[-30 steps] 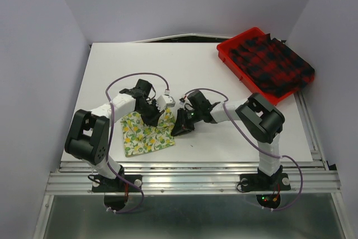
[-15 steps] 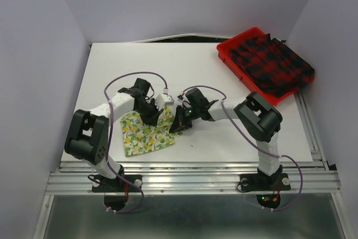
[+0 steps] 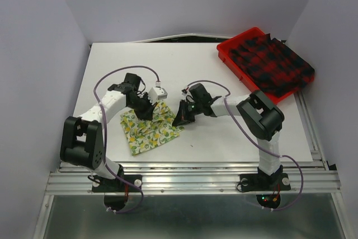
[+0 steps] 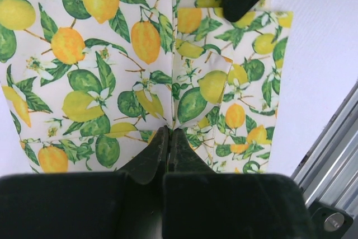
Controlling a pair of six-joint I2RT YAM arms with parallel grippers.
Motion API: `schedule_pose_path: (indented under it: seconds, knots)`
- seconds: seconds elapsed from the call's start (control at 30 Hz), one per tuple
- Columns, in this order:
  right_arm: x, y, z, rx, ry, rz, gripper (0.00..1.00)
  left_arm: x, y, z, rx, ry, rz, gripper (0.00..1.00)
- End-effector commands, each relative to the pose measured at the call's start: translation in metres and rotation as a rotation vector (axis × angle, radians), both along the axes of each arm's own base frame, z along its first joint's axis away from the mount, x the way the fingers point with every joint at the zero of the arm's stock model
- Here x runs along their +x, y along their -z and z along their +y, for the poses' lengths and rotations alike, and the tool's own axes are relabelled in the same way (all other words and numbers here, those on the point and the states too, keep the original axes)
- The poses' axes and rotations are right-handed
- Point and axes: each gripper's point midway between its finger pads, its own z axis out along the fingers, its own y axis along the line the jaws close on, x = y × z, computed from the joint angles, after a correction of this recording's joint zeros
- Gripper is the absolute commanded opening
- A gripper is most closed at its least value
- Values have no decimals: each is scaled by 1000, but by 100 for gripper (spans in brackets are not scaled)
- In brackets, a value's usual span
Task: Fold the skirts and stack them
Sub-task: Fold the skirt
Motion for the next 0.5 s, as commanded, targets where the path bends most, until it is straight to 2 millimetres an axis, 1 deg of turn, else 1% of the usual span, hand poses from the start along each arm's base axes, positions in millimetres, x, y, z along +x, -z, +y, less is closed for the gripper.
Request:
schedule_pose_path:
  seconds: [0.0, 0.03, 0.07, 0.17, 0.27, 0.3, 0.37, 0.4, 0.47]
  knots:
    - [14, 5, 0, -23, 23, -43, 1, -15, -16, -2, -26, 67, -8, 0]
    - [14, 10, 0, -31, 24, -34, 1, -16, -16, -1, -25, 73, -7, 0]
    - [13, 19, -1, -45, 35, -8, 1, -18, -16, -1, -25, 73, -9, 0]
    - [13, 32, -1, -62, 45, 23, 1, -28, -15, -3, -36, 86, 10, 0]
    - [12, 35, -1, -66, 49, 35, 1, -32, -17, -6, -38, 89, 3, 0]
    - [15, 37, -4, -69, 58, 39, 1, -35, -16, -10, -38, 101, 2, 0]
    - [14, 37, -5, -69, 59, 44, 1, -40, -15, -14, -36, 108, 4, 0]
    - [14, 38, -5, -71, 60, 44, 1, -47, -12, -18, -32, 130, 20, 0]
    - [13, 39, -7, -76, 64, 49, 1, -54, -7, -20, -25, 154, 31, 0]
